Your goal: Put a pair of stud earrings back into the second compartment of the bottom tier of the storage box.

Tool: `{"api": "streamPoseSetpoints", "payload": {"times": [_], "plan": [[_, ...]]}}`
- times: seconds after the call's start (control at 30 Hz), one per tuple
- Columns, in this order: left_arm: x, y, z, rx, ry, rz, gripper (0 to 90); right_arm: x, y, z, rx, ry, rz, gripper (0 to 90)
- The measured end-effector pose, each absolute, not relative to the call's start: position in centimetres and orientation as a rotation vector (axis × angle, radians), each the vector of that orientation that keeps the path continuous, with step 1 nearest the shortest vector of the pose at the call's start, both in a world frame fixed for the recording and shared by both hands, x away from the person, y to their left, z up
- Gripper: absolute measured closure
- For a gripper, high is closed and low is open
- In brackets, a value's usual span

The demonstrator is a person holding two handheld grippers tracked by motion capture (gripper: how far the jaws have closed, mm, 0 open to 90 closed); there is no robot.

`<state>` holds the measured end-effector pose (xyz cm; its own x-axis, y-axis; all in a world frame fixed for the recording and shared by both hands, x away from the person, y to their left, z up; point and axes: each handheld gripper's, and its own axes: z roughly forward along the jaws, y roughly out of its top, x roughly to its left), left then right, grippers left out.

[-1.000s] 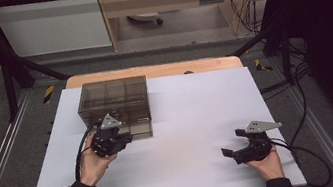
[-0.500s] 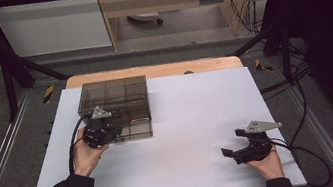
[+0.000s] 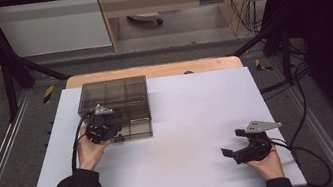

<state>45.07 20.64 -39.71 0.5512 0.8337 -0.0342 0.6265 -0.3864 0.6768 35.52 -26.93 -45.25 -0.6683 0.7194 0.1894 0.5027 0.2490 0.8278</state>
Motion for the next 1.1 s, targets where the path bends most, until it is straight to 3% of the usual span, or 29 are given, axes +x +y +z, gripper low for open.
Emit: {"api": "streamPoseSetpoints", "payload": {"times": [0.63,1.1], "plan": [[46.7,19.5,-42.2,2.168,1.194,0.417,80.3,35.5,-26.9,-45.2,1.145,2.292,1.385,0.7],[45.3,20.4,-40.5,2.143,1.152,0.419,49.5,35.5,-26.9,-45.2,1.149,2.29,1.386,0.6]]}}
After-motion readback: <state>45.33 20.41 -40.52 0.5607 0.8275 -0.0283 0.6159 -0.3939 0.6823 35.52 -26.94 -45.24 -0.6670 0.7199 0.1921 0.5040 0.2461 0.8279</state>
